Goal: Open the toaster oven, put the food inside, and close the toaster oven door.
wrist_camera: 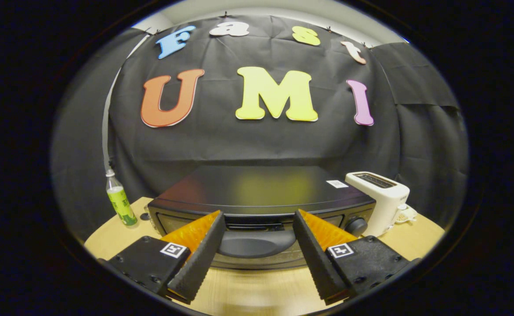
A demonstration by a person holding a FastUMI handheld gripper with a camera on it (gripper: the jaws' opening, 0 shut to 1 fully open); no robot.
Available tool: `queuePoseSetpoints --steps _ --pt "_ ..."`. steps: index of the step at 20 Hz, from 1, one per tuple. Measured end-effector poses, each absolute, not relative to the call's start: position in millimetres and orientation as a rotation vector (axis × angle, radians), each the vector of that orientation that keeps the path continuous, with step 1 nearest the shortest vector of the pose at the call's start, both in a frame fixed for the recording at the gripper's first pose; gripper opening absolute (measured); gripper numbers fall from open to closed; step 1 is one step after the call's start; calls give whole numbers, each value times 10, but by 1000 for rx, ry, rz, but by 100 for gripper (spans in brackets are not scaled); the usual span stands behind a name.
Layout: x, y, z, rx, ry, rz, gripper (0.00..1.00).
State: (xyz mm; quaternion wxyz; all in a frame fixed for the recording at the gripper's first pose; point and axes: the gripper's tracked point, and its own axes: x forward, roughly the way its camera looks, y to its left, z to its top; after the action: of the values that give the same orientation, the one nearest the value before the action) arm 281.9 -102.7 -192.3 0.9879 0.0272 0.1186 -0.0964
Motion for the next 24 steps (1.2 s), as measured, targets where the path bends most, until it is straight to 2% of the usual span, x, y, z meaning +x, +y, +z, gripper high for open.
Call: queuePoseSetpoints --steps 11,18,24 --pt "2004 -891 -2304 60 340 -202 100" --pt "1592 -796 -2812 52 542 -202 100" --pt "1514 -778 -3049 12 661 -217 99"
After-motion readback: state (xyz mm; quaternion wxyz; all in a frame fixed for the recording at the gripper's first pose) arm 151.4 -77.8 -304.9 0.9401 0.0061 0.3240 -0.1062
